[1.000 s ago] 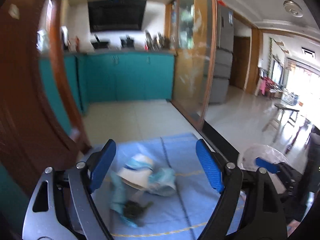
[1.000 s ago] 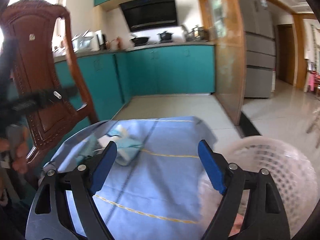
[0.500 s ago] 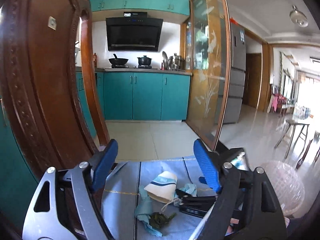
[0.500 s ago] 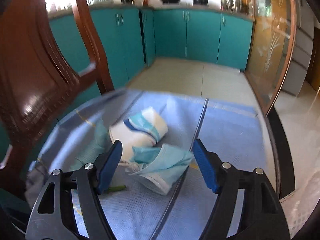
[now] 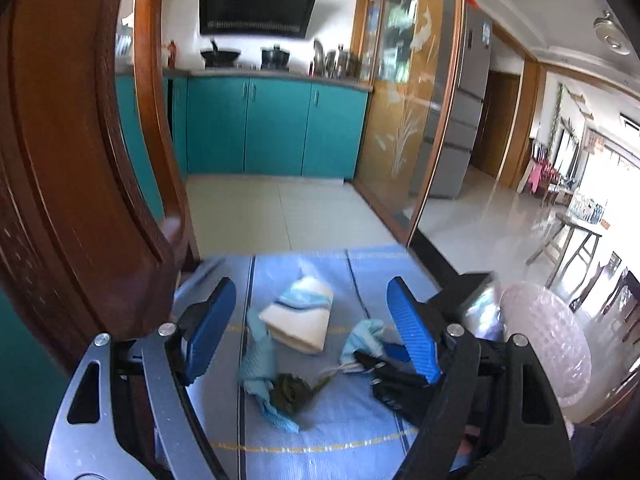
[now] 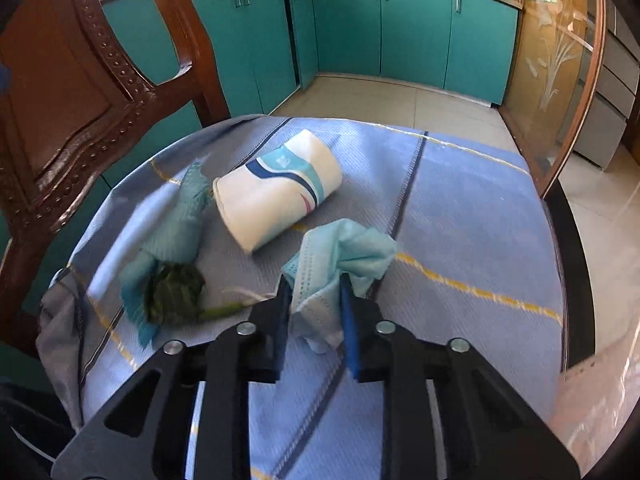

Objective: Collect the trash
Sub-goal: 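Grasp the blue face mask on the table with the right gripper, then grasp and lift the teal glove with the left gripper while the right gripper holds the mask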

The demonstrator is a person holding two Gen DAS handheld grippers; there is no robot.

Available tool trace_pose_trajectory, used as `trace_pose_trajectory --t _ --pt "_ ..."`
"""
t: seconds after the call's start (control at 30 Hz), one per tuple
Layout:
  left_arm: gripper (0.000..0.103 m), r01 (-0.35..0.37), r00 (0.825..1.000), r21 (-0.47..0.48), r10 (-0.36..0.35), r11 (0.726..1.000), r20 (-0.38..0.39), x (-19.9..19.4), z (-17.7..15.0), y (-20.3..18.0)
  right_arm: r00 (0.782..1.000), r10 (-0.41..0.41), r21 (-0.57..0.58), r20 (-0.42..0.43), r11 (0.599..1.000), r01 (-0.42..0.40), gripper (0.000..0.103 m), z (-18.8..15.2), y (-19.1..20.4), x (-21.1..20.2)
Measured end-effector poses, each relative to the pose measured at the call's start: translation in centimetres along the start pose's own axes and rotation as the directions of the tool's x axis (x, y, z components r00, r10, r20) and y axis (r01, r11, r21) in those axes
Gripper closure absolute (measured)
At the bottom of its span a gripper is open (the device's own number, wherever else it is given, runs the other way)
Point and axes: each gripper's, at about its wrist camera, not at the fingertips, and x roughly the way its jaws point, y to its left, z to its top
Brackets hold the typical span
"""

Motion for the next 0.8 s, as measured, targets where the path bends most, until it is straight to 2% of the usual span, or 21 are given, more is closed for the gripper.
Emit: trace_pose_trajectory --t 0.1,0.3,0.4,0.53,0.63,0.8 --pt "0.026 0.01 0.997 -0.026 -0.012 1.0 -0.075 1.5 -0.6 0.3 1.0 0.013 0.047 0.007 0.999 -0.014 0.08 -0.9 -0.9 -1.7" --pt "0.044 0.007 0.984 -0.01 -0.008 1.0 -0.177 3.9 -1.8 0.1 0.997 0.038 0.111 0.061 0.993 -0.044 0.08 -2.5 -2.6 -5.2" --pt "0.049 0.008 0.974 0.004 -0.006 1.0 -0.229 5.3 -2.4 0.0 0.997 0.032 0.108 0.067 0.993 -0.039 0.08 -3.5 -2.8 -6.1" --pt "0.049 0.014 0.96 -0.009 -0.016 1.0 -0.28 7.0 -3.5 0.4 0.997 0.022 0.097 0.07 0.995 -0.028 0.08 -3.7 -2.8 -6.6" --pt "0.049 0.001 0.942 -0.018 -0.007 1.0 -0.335 8.8 -4.5 0.4 0.997 0.02 0.093 0.078 0.995 -0.027 0.08 -3.8 -3.1 -7.0" --pt "0.049 -0.055 0.915 -0.017 0.044 0.998 -0.401 11.2 -6.1 0.8 0.996 0.032 0.111 0.083 0.993 -0.042 0.08 -3.9 -3.5 -7.1"
